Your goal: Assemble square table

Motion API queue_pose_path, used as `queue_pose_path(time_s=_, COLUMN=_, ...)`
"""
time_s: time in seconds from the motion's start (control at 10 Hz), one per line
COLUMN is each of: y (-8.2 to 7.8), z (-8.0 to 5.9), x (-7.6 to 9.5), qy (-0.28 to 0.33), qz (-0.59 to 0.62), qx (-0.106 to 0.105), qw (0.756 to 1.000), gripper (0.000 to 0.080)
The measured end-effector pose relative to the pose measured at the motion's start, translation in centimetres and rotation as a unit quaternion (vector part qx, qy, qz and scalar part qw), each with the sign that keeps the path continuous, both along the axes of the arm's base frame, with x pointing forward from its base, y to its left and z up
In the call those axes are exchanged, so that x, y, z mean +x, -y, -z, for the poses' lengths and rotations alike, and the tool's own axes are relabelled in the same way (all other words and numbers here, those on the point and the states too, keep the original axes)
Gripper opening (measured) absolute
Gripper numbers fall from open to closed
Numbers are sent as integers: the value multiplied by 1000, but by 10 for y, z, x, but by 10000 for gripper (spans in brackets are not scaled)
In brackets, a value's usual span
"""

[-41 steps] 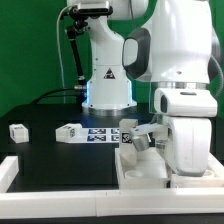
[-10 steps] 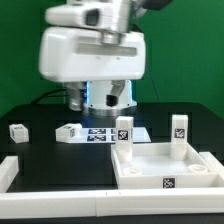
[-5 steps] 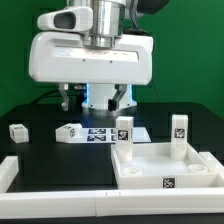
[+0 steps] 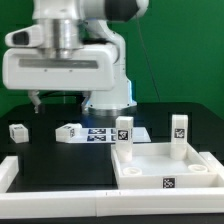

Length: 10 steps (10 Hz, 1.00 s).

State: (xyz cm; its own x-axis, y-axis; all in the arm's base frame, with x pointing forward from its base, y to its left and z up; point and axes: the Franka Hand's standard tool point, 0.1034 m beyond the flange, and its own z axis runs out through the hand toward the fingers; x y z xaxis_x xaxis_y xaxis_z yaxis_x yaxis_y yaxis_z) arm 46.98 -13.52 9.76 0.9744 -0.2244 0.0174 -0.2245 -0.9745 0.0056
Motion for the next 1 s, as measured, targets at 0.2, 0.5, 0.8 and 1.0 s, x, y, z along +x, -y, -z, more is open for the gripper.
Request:
queue_pose_path(time_s=0.2, y=-4, z=0, x=2, qy=1, qz=23, qx=1, qw=1000, gripper=649)
queue_pose_path(time_s=0.5, y=6, z=8, x=-6, qy=-23, qz=17, qx=8, qw=1000, gripper=649)
queue_pose_path(time_s=0.8, y=25, z=16, x=-67, qy=-171, qz=66, qx=77, qw=980, gripper=649)
queue_pose_path(time_s=1.0, y=8, z=25, x=-89, qy=-261, qz=87, qx=108, qw=955, gripper=649)
